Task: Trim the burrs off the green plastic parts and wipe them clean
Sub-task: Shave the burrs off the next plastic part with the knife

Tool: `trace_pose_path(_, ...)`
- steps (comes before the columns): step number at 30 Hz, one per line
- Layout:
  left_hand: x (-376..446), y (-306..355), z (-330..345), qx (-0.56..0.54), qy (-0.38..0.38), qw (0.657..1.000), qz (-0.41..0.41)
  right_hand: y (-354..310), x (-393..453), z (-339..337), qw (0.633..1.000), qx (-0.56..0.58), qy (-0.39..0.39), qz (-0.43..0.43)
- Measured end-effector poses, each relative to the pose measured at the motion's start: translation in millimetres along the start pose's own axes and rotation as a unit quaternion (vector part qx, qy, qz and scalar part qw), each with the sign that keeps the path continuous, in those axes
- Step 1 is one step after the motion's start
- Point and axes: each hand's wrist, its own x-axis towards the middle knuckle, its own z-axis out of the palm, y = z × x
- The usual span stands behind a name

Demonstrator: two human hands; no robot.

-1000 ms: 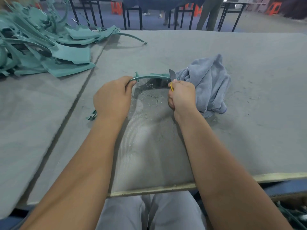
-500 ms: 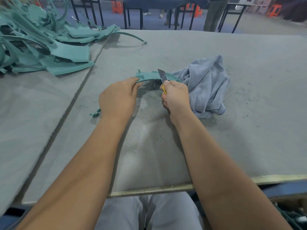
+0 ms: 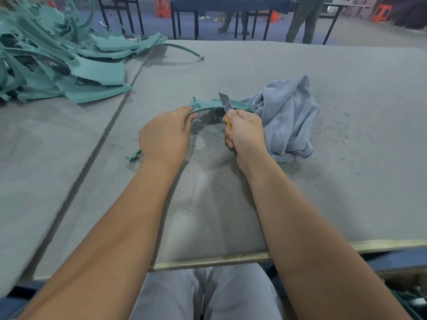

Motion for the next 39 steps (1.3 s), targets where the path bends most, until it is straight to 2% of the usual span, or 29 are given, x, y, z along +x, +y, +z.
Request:
trace_pose_path(7,0.5,1.3,-1.1,0.02,-0.019,1.0,0.003,-3.0,0.0,0.3,0.999,0.016,-0.001,0.035)
trace_pose_path(15,-1.5,6.1,-1.2,0.031,-0.041,0.998,0.03,-2.4,2.8,4.4,0.999,-0.004,0.019,0.035)
trace_pose_path(21,1.8,6.8,0.8,0.01,-0.029,1.0,-0.005,-0.9,1.4,2.1,1.0,-0.006,0.0,0.027)
trace_pose_path(28,-2.0,5.3,1.8,0.016,-0.036,0.999,0.036,-1.7,5.1,5.5,0.999,-0.022,0.021,0.024)
trace_pose_path(33,-0.6,5.8,3.3,-0.006,-0.025,1.0,-0.001,-2.1,0.8,0.6,0.999,-0.008,-0.004,0.034)
trace_pose_path(39,-2.6,6.2,2.3,0.009,-0.044,0.998,0.042,-2.1,3.7,5.3,0.999,-0.037,-0.004,0.024)
